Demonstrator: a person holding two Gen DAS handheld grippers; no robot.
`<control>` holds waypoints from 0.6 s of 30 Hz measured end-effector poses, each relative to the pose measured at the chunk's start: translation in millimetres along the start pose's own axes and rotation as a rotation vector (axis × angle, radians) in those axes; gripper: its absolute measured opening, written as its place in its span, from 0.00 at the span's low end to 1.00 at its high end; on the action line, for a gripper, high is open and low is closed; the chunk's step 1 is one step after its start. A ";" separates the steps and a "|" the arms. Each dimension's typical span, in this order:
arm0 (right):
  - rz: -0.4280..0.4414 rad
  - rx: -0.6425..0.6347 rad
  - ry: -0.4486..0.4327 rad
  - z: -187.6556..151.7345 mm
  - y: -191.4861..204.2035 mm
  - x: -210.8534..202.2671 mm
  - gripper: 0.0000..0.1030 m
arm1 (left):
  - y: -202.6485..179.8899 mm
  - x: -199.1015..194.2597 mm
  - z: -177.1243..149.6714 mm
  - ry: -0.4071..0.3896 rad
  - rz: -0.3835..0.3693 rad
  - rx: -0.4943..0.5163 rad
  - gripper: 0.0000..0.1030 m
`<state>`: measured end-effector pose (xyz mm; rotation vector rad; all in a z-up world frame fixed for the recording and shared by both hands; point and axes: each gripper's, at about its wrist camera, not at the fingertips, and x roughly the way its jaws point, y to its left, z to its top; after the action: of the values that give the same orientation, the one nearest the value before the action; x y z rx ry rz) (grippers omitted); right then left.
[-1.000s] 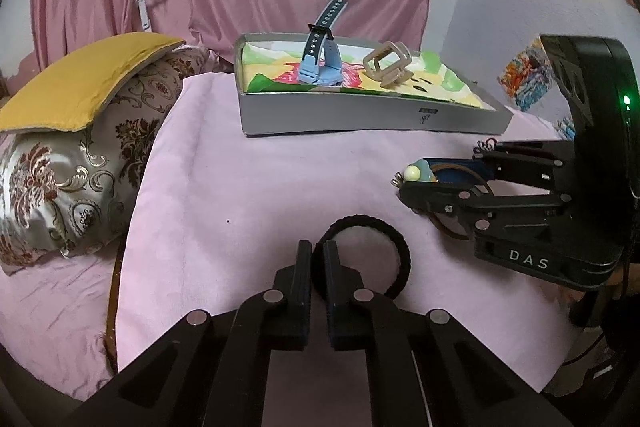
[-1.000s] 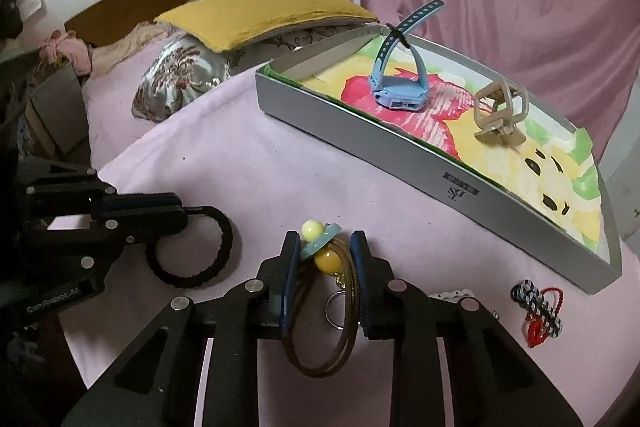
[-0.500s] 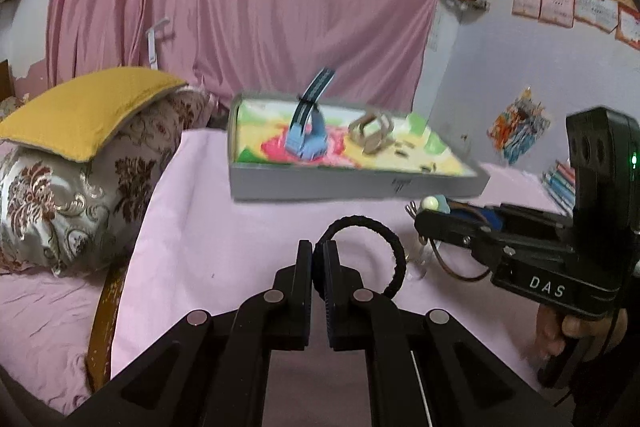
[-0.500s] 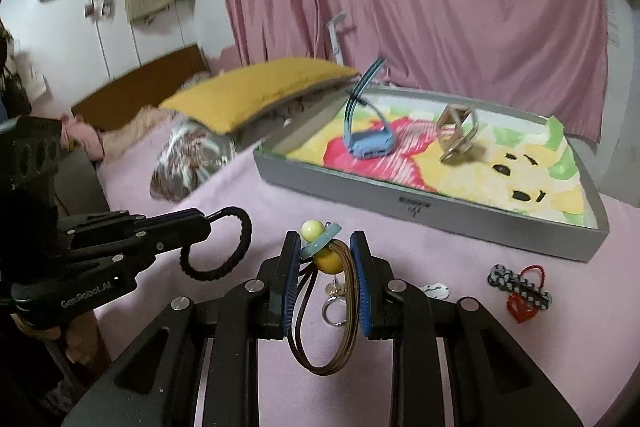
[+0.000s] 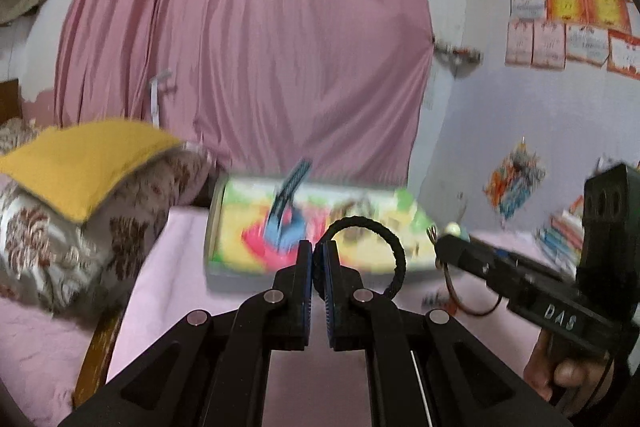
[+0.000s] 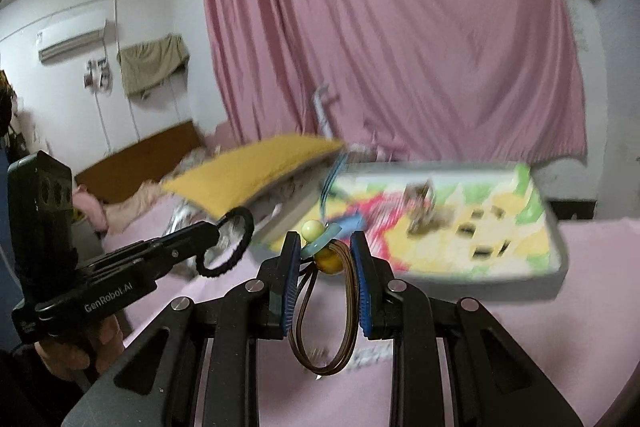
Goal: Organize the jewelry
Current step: 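Lower the hair tie and keyring into the tray and open both tools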
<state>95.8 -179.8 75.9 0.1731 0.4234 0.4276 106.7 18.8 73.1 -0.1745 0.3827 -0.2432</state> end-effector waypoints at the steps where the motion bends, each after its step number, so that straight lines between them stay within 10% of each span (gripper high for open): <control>1: -0.009 -0.004 -0.024 4.2 -0.1 -2.6 0.22 | -2.3 2.1 4.7 -0.025 0.005 0.007 0.05; 10: -0.162 -0.091 -0.198 42.6 -9.4 4.9 0.22 | -15.2 40.0 32.9 -0.186 0.072 0.049 0.05; 18: -0.192 -0.044 -0.107 41.4 -27.2 47.2 0.22 | -2.5 83.9 27.6 -0.087 0.104 0.006 0.05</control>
<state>162.5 -186.8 89.3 0.1104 0.3219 0.2377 192.4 -2.6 69.7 -0.1582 0.3040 -0.1340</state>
